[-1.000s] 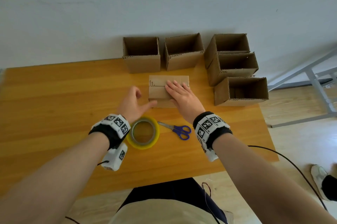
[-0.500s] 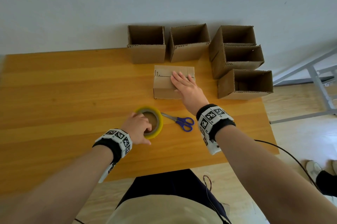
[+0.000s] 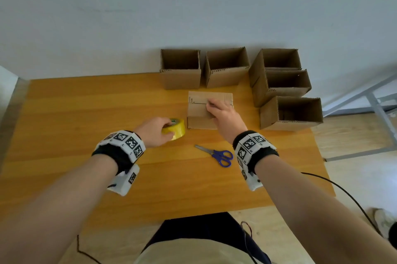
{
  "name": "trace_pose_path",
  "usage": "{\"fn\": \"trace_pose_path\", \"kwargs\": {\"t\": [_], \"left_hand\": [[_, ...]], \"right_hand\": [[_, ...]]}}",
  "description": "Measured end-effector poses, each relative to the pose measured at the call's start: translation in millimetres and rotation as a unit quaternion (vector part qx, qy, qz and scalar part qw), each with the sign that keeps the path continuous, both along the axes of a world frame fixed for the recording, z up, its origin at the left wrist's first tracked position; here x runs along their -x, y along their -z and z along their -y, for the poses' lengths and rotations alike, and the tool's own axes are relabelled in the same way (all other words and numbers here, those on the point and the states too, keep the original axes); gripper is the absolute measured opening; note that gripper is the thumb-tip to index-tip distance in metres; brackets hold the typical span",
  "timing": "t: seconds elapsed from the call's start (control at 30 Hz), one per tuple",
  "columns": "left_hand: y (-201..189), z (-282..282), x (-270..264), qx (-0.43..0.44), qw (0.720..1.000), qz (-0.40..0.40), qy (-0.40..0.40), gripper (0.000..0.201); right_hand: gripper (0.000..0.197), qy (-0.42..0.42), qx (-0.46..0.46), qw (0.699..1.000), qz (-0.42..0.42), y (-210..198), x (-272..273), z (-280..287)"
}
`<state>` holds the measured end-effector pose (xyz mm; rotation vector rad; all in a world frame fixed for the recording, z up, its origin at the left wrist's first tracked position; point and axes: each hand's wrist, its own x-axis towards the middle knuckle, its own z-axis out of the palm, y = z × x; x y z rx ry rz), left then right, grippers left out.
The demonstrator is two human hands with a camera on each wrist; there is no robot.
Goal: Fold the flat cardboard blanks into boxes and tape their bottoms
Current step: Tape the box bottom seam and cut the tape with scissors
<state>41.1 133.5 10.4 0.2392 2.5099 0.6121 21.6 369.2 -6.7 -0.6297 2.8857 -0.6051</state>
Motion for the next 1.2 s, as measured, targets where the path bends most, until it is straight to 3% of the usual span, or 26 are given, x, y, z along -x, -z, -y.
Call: {"fn": "trace_pose_path", "kwargs": {"t": [0.33,0.57,0.9,1.2], "left_hand": [[-76.4,1.6,56.5,-0.003,0.996,-0.087,0.021,0.028],[-92.7,-33.6,73.4,0.029,0.995,-0.068,0.072,0.028],[-98.8,-70.4,88.6,0.103,0.989,-0.043,0.102,0.034],[-95.1,-75.6,95.9,0.109,0.985,-0.054,0.122,0.034]], "right_hand": [[0.046,0.016,-0.017,0.997,0.074,-25.4,6.2,5.3],[0.046,0.095,0.129,0.974,0.162,-36.5,18.0,11.7],[0.024,0.185,0.222,0.946,0.144,-37.9,36.0,19.4],[0.019,0.253,0.255,0.93,0.079,-33.7,28.9,22.0]]}}
